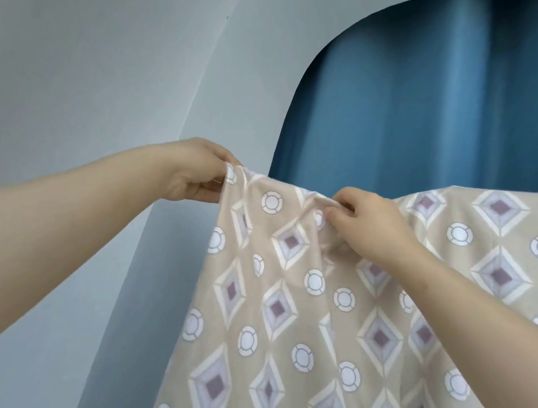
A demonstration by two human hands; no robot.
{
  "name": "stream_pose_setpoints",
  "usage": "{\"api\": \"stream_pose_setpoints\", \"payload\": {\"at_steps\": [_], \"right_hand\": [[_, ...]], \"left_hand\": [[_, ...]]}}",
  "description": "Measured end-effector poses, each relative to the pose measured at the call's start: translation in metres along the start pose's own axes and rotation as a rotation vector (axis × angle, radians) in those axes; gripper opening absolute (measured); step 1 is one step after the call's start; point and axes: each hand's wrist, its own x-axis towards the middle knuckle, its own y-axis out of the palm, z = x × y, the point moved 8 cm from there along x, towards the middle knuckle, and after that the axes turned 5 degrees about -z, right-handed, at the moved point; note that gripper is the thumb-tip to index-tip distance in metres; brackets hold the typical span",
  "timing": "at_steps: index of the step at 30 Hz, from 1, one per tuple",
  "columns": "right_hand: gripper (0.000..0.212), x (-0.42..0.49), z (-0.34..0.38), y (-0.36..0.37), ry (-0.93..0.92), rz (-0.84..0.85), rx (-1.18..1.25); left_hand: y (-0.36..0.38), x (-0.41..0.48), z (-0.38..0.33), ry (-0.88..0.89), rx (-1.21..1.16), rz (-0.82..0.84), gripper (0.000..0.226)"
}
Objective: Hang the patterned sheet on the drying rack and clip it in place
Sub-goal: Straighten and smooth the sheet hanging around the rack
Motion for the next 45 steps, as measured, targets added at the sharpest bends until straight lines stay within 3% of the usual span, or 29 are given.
{"api": "stream_pose_setpoints", "payload": {"at_steps": [2, 4, 7, 8, 10, 12, 14, 18, 22, 25, 29, 32, 35, 37, 39, 40, 42, 44, 45], "right_hand": [[0.012, 0.002, 0.005, -0.008, -0.055, -0.021, -0.028], [0.022, 0.005, 0.008, -0.017, -0.089, -0.062, -0.102], [0.027, 0.014, 0.003, -0.027, -0.081, -0.114, -0.247], [0.028, 0.017, 0.001, -0.028, -0.071, -0.115, -0.284], [0.031, 0.023, -0.003, -0.026, -0.048, -0.096, -0.320], [0.032, 0.025, -0.005, -0.022, -0.045, -0.069, -0.360], [0.033, 0.027, -0.008, -0.019, -0.053, -0.058, -0.409], [0.036, 0.030, -0.012, -0.024, -0.046, -0.084, -0.460], [0.033, 0.035, -0.011, -0.041, -0.013, -0.098, -0.527], [0.030, 0.032, -0.022, -0.047, 0.012, -0.097, -0.559], [0.028, 0.029, -0.038, -0.054, 0.010, -0.091, -0.598], [0.025, 0.030, -0.045, -0.053, 0.012, -0.076, -0.603], [0.025, 0.031, -0.047, -0.050, 0.015, -0.069, -0.600], [0.025, 0.032, -0.046, -0.048, 0.009, -0.075, -0.587], [0.026, 0.034, -0.043, -0.046, 0.003, -0.072, -0.584], [0.027, 0.035, -0.043, -0.045, -0.002, -0.075, -0.588], [0.029, 0.036, -0.040, -0.049, 0.002, -0.110, -0.573], [0.031, 0.038, -0.039, -0.057, 0.030, -0.164, -0.524], [0.031, 0.039, -0.038, -0.060, 0.039, -0.177, -0.505]], "left_hand": [[-0.018, 0.001, -0.003, 0.048, -0.208, -0.122, 0.027], [-0.036, -0.005, -0.005, 0.101, -0.396, -0.234, 0.030], [-0.051, -0.008, -0.001, 0.056, -0.696, -0.242, 0.028], [-0.052, -0.010, -0.002, 0.062, -0.658, -0.226, 0.023], [-0.049, -0.010, -0.013, 0.184, -0.174, -0.244, 0.010], [-0.032, -0.007, -0.026, 0.399, 0.520, -0.242, 0.037], [-0.011, 0.000, -0.028, 0.511, 0.972, -0.262, 0.049], [-0.019, 0.014, -0.043, 0.516, 1.145, -0.458, 0.022], [-0.043, 0.013, -0.061, 0.373, 1.280, -0.625, 0.020], [-0.007, 0.010, -0.062, 0.478, 1.547, -0.536, 0.021], [0.007, 0.019, -0.059, 0.378, 1.089, -0.361, 0.003], [0.006, 0.035, -0.042, 0.275, 0.837, -0.255, 0.008], [0.016, 0.037, -0.030, 0.262, 0.522, -0.038, 0.006], [0.030, 0.031, -0.025, 0.302, 0.505, 0.125, 0.006], [0.036, 0.026, -0.025, 0.358, 0.599, 0.180, 0.012], [0.034, 0.027, -0.027, 0.394, 0.642, 0.118, 0.016], [0.018, 0.036, -0.035, 0.455, 0.653, -0.171, 0.022], [0.012, 0.036, -0.035, 0.421, 0.611, -0.467, 0.021], [0.020, 0.036, -0.031, 0.380, 0.638, -0.503, 0.018]]}}
